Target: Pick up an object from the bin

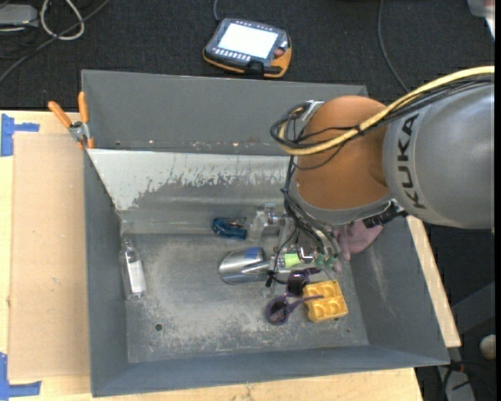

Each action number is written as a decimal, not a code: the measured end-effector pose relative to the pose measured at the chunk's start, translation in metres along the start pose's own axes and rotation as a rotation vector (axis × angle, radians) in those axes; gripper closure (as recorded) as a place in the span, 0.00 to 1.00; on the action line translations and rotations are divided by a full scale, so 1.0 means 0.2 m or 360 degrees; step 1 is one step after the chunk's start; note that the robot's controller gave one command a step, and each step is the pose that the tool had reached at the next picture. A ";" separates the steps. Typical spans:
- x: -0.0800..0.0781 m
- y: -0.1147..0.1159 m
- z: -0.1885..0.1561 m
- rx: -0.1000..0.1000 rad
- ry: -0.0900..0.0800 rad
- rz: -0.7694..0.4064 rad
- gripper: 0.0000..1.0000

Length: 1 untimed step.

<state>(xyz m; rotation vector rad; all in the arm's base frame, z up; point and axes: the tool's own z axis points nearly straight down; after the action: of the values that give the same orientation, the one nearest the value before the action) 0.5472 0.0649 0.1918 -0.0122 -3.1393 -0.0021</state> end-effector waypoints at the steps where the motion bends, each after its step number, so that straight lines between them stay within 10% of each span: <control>1: 0.00 0.00 0.00 0.0000 0.0000 0.0000 0.00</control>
Offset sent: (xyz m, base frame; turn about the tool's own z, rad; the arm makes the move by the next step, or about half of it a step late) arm -0.0094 -0.0440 -0.0218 0.0033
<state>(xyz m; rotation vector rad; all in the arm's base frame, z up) 0.5472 0.0649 0.1918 -0.0126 -3.1393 -0.0022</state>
